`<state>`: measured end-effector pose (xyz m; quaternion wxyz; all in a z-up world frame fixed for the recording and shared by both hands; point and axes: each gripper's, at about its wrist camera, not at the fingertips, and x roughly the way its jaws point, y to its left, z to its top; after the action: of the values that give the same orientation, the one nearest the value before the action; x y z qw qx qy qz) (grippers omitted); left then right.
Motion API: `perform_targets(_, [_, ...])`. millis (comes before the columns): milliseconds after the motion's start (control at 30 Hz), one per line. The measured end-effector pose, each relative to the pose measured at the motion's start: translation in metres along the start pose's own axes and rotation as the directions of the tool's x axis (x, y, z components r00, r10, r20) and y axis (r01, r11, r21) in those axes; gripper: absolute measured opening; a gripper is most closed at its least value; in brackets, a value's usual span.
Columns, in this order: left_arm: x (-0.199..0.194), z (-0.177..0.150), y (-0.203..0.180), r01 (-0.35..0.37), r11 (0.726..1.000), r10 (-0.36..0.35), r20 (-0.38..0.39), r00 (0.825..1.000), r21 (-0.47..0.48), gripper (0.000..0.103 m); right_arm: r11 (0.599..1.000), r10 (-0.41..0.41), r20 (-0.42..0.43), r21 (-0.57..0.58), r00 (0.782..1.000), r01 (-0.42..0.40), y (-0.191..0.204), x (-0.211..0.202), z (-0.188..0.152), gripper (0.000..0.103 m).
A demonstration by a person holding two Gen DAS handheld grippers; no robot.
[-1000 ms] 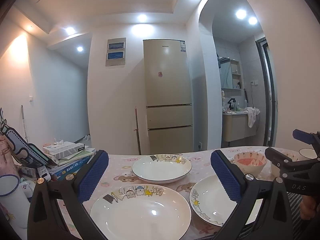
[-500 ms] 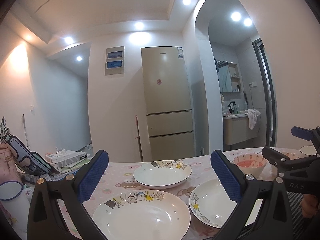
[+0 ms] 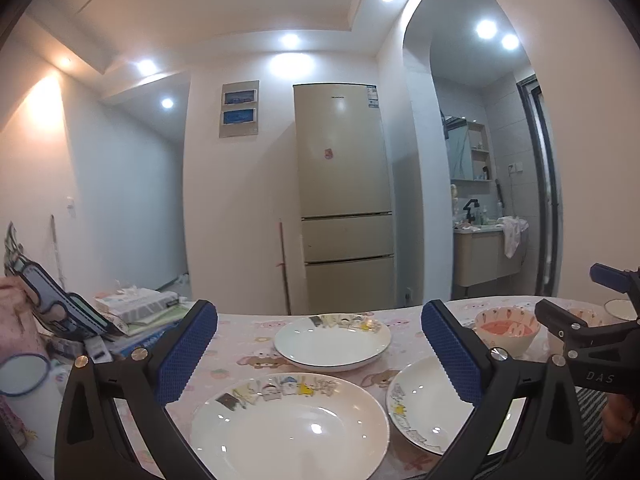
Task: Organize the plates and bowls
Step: 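Move both tools toward the white cartoon-rimmed plate on the table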
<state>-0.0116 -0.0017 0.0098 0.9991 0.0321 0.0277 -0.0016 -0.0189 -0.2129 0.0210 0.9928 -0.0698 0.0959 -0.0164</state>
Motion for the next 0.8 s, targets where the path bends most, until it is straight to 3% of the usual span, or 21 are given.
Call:
perform_targets(167, [-0.034, 0.033, 0.007, -0.054, 0.998, 0.054, 0.072, 0.996, 0.010, 0.103, 1.000, -0.021, 0.002, 0.000, 1.000, 0.021, -0.005, -0.001, 0.010, 0.100])
perform_targets(333, [-0.041, 0.056, 0.010, -0.031, 0.999, 0.031, 0.032, 0.999, 0.005, 0.103, 0.998, 0.025, 0.046, 0.056, 0.999, -0.028, -0.025, -0.020, 0.041, 0.100])
perform_targets(533, [-0.039, 0.065, 0.001, 0.001, 1.000, -0.001, 0.000, 1.000, -0.020, 0.103, 0.998, -0.020, 0.126, 0.066, 0.992, 0.012, -0.051, -0.049, 0.064, 0.100])
perform_targets(700, [-0.040, 0.069, -0.019, 0.029, 0.999, -0.030, -0.016, 0.999, -0.016, 0.103, 0.995, -0.049, 0.148, 0.093, 0.988, 0.035, -0.073, -0.066, 0.068, 0.100])
perform_targets(800, [-0.038, 0.070, -0.028, 0.048, 0.998, -0.049, -0.023, 0.999, -0.034, 0.103, 0.995, -0.051, 0.112, 0.088, 0.992, 0.042, -0.080, -0.064, 0.066, 0.100])
